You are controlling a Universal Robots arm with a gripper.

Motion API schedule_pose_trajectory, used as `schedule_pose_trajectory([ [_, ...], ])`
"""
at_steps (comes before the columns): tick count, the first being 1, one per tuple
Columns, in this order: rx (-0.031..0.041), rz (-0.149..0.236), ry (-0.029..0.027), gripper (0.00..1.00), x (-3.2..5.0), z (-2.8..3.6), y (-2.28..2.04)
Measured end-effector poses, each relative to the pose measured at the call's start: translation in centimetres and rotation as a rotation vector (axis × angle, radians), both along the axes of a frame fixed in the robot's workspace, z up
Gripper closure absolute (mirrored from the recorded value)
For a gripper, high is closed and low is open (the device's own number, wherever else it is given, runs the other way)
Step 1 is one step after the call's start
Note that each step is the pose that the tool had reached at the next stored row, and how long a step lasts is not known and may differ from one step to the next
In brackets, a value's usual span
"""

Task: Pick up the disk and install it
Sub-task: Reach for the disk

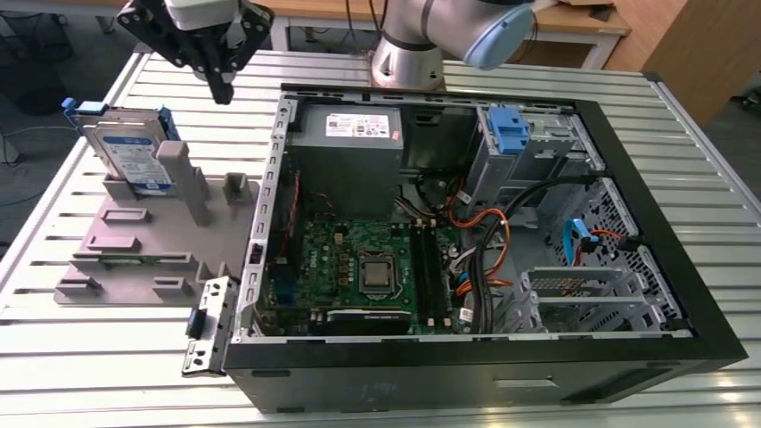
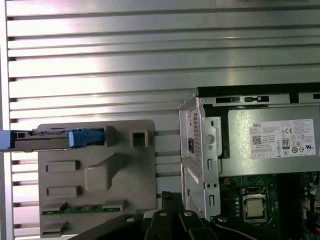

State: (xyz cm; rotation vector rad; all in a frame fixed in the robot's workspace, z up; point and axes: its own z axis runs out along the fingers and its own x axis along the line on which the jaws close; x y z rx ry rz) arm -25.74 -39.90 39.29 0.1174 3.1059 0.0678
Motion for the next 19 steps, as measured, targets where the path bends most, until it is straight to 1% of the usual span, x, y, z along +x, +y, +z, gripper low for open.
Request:
schedule_pose_trajectory([
  [9, 0.0000, 0.000, -0.0013, 0.89, -2.22, -0.01, 0.00],
  [19, 0.0000, 0.000, -0.0030, 0.89, -5.19, -0.05, 0.00],
])
